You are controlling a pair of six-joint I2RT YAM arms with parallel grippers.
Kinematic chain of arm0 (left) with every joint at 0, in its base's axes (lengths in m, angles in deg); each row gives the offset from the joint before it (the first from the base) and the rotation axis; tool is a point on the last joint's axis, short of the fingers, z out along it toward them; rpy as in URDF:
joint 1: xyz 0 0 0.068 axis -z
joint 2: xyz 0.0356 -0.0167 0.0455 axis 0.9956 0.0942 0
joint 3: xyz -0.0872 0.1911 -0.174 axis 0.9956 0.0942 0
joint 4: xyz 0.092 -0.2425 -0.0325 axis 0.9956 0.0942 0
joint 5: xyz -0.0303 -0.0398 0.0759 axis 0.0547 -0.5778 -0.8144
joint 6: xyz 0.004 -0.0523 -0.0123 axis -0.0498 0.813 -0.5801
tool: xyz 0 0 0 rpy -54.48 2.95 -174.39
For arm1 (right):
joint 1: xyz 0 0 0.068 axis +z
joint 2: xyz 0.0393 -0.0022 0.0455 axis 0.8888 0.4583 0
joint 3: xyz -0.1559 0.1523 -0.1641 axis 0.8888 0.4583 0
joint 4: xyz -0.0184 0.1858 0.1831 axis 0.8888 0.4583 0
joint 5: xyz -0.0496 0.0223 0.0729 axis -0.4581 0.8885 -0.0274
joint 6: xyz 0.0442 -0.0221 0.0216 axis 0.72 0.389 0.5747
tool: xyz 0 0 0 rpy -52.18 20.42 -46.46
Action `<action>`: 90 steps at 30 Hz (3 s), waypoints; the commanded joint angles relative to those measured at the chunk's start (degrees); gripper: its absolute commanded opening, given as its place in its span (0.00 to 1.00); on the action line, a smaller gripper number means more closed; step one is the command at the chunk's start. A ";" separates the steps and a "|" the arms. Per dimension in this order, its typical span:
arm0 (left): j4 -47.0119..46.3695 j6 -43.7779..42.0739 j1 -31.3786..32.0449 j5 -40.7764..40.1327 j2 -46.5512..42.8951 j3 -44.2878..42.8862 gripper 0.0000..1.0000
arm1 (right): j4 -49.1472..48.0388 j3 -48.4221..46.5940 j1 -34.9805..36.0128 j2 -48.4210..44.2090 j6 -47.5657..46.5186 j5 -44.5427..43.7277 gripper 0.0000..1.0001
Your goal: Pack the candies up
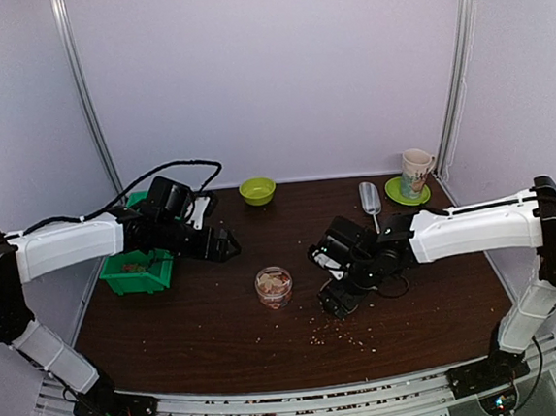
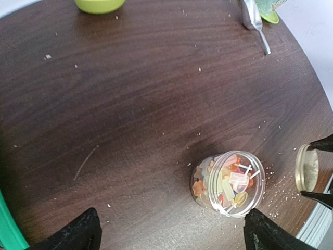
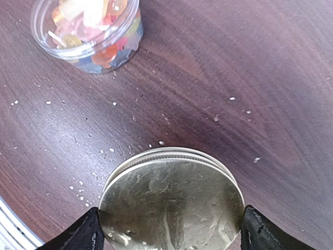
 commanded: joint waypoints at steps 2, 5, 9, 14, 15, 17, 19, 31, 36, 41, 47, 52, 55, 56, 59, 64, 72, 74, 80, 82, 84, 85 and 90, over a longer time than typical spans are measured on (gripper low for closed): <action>-1.65 3.51 -0.41 4.80 3.70 -0.21 0.98 | 1.86 -0.72 -1.05 -4.91 -0.88 -2.59 0.87; -5.93 5.27 -0.62 10.25 5.02 1.09 0.98 | 2.21 -0.32 -1.33 -6.88 -1.01 -2.84 0.87; -15.02 9.96 -0.59 17.31 6.49 4.26 0.98 | 2.87 0.63 -1.59 -9.42 -1.16 -3.50 0.87; -28.09 17.15 -0.55 22.53 9.73 8.74 0.98 | 3.78 0.72 -1.88 -12.28 -1.32 -4.32 0.87; -29.41 18.17 -0.48 23.04 10.46 9.04 0.98 | 4.07 0.56 -1.96 -12.70 -1.39 -4.49 0.87; -30.99 19.21 -0.19 23.60 12.05 8.97 0.98 | 4.71 0.02 -2.05 -13.57 -1.53 -4.79 0.87; -32.26 20.00 0.14 23.92 12.96 8.60 0.98 | 5.07 -0.37 -2.05 -14.36 -1.74 -4.97 0.87; -40.59 24.93 6.58 24.29 19.71 5.40 0.98 | 6.67 -1.94 -2.08 -16.97 -2.87 -6.83 0.87; -42.94 25.58 10.32 23.35 20.27 4.14 0.98 | 7.08 -2.88 -2.07 -16.62 -3.37 -7.17 0.87; -46.26 20.90 11.93 21.04 18.43 6.72 0.98 | 7.45 -4.55 -2.14 -15.75 -4.05 -7.15 0.87; -50.41 4.96 11.90 13.29 11.51 15.27 0.98 | 8.29 -6.50 -2.15 -15.27 -4.93 -7.12 0.87; -55.29 -6.47 11.99 10.73 7.61 21.56 0.98 | 8.83 -7.68 -2.23 -15.14 -5.45 -7.27 0.87; -59.12 -12.73 12.16 10.96 8.40 24.68 0.98 | 8.91 -7.97 -2.17 -15.16 -5.51 -7.09 0.87; -60.47 -14.82 12.09 11.54 9.13 25.50 0.98 | 9.01 -8.04 -2.15 -15.10 -5.57 -7.04 0.87; -65.58 -20.41 12.12 14.61 12.43 27.38 0.98 | 9.12 -8.09 -2.18 -15.14 -5.91 -7.03 0.87; -71.87 -24.16 12.20 20.93 19.80 26.62 0.98 | 9.79 -8.92 -2.23 -15.05 -6.32 -7.23 0.87; -81.15 -23.70 12.60 23.55 30.57 22.44 0.98 | 10.26 -9.84 -2.20 -14.96 -6.56 -6.79 0.87; -83.63 -23.39 12.60 23.13 32.33 21.96 0.98 | 10.25 -9.93 -2.21 -14.86 -6.50 -6.42 0.87; -84.97 -23.38 12.74 24.73 36.36 18.87 0.97 | 9.15 -9.60 -2.23 -14.45 -6.55 -4.94 0.87; -85.19 -23.43 12.78 25.58 37.30 17.94 0.96 | 8.90 -9.64 -2.16 -13.88 -7.01 -3.81 0.87; -85.50 -23.53 12.78 26.57 38.09 17.29 0.94 | 8.67 -9.67 -1.95 -13.25 -7.87 -2.78 0.87; -85.59 -23.62 12.76 26.87 38.59 17.12 0.93 | 8.57 -9.79 -1.80 -12.73 -8.28 -2.51 0.87; -87.45 -23.96 12.82 27.75 40.48 16.99 0.92 | 9.03 -10.62 -0.95 -9.89 -11.12 -0.23 0.87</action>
